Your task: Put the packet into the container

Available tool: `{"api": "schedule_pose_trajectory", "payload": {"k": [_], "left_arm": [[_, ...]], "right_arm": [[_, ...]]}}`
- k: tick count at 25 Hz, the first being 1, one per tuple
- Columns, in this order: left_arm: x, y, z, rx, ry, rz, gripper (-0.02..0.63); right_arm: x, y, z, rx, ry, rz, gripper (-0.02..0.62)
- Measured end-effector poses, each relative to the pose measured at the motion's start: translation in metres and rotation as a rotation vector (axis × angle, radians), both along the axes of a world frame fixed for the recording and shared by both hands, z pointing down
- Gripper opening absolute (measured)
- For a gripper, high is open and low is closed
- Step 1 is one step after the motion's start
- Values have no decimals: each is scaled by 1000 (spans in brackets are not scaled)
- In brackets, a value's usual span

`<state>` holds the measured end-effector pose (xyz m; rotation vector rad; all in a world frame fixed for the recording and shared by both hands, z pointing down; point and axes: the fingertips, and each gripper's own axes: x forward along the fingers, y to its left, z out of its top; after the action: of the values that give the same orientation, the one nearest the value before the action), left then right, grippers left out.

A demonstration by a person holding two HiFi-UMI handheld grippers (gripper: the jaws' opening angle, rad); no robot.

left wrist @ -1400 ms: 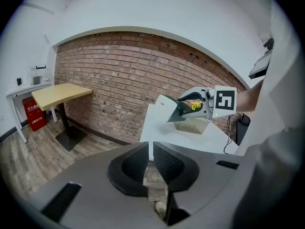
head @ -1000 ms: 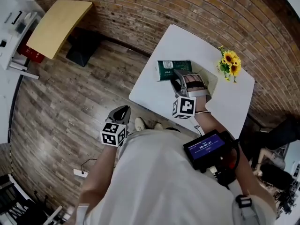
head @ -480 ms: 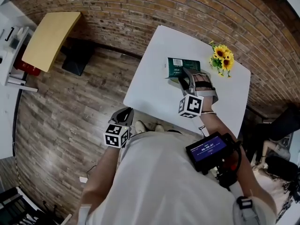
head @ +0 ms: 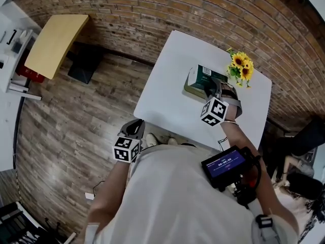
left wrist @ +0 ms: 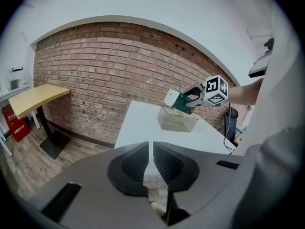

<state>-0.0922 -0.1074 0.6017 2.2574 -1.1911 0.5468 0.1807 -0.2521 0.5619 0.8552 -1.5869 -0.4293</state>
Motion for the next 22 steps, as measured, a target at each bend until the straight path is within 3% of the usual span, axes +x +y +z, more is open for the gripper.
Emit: {"api": "schedule_pose_trajectory", "payload": {"k": [17,22], "left_arm": [[-28,2,3,-12,-14,-83,37],[-41,14,2,-20,-16,-116,37]], "right_arm": [[16,-8,76,-329,1,96,245],[15,-6,88,-353,38,96,247]]}}
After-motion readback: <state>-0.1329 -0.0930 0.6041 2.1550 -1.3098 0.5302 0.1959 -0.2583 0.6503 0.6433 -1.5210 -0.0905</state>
